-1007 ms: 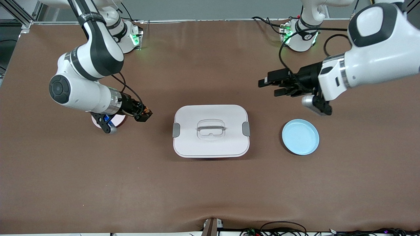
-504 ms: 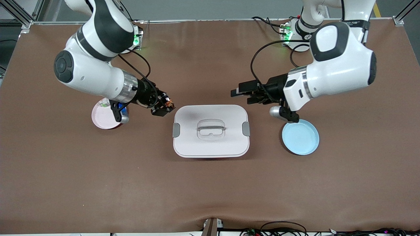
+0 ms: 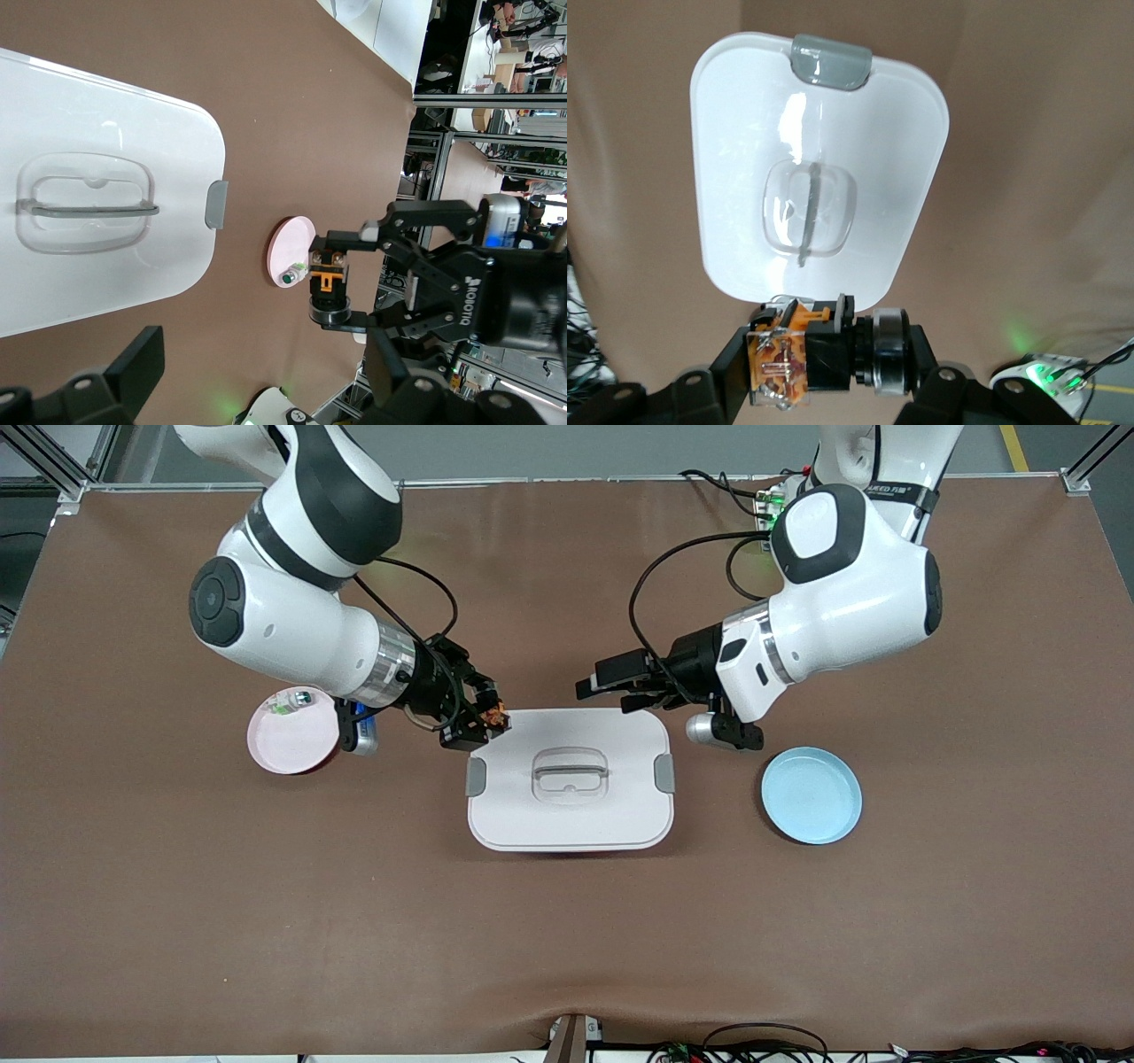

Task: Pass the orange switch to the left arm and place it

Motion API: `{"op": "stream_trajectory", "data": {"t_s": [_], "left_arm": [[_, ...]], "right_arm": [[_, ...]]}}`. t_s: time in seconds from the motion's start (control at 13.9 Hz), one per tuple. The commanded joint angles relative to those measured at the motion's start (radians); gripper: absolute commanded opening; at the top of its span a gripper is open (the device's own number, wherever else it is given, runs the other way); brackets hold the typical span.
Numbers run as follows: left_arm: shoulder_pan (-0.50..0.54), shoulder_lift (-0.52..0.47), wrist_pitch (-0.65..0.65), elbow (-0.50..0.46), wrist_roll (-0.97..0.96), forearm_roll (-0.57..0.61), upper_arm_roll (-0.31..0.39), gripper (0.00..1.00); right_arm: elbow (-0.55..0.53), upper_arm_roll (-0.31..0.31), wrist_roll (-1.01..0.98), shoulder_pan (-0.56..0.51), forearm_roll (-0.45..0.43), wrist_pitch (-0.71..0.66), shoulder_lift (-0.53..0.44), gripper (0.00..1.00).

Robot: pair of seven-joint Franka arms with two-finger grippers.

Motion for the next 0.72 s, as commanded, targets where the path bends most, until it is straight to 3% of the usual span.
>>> {"op": "stream_trajectory", "data": {"t_s": [0.0, 0.65], "left_arm": [[-0.04, 0.021, 0.077, -0.002, -0.005, -0.04, -0.002, 1.0], [-0.059, 0.05, 0.128, 0.01, 0.0, -0.085, -0.002, 1.0]], "right_arm": [[0.147, -0.009, 0.103, 0.015, 0.015, -0.013, 0.084, 0.0], [0.264, -0.012, 0.278, 0.116, 0.01, 0.127, 0.201, 0.0]]}}
